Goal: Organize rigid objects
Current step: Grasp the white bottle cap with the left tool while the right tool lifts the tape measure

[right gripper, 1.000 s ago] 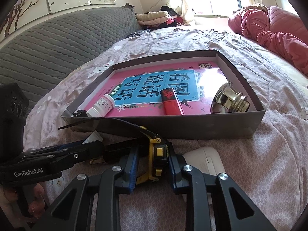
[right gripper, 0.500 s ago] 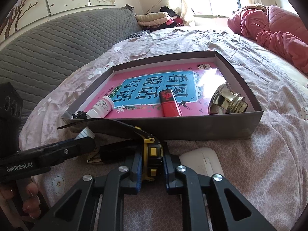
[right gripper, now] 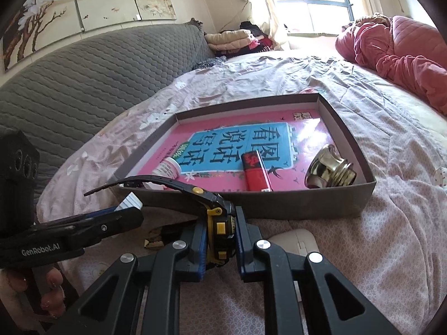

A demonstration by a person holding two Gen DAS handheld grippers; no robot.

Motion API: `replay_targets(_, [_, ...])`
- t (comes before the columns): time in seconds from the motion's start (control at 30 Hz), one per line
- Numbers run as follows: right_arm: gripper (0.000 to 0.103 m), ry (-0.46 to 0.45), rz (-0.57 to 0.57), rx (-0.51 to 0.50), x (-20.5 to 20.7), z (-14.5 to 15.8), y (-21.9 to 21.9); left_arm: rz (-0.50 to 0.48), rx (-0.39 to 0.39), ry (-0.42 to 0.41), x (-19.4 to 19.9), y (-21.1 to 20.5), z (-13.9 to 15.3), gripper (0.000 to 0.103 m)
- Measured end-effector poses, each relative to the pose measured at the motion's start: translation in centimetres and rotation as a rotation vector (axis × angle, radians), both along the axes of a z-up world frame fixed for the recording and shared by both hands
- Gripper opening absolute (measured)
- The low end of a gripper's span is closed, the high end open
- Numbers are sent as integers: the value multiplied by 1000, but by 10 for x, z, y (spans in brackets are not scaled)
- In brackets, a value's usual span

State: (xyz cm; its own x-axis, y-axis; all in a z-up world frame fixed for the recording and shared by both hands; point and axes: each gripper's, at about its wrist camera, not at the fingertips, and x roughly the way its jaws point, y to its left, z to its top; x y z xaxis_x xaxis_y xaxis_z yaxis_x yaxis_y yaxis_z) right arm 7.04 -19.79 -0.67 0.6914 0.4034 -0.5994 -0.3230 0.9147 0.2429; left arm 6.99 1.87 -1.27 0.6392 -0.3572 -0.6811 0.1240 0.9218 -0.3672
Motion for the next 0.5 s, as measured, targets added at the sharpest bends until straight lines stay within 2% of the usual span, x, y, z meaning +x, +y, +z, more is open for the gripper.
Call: replay_targets(0.5, [17,-41,-12,88,-4,14,-11,5,46,-39,-8,-2,19,52])
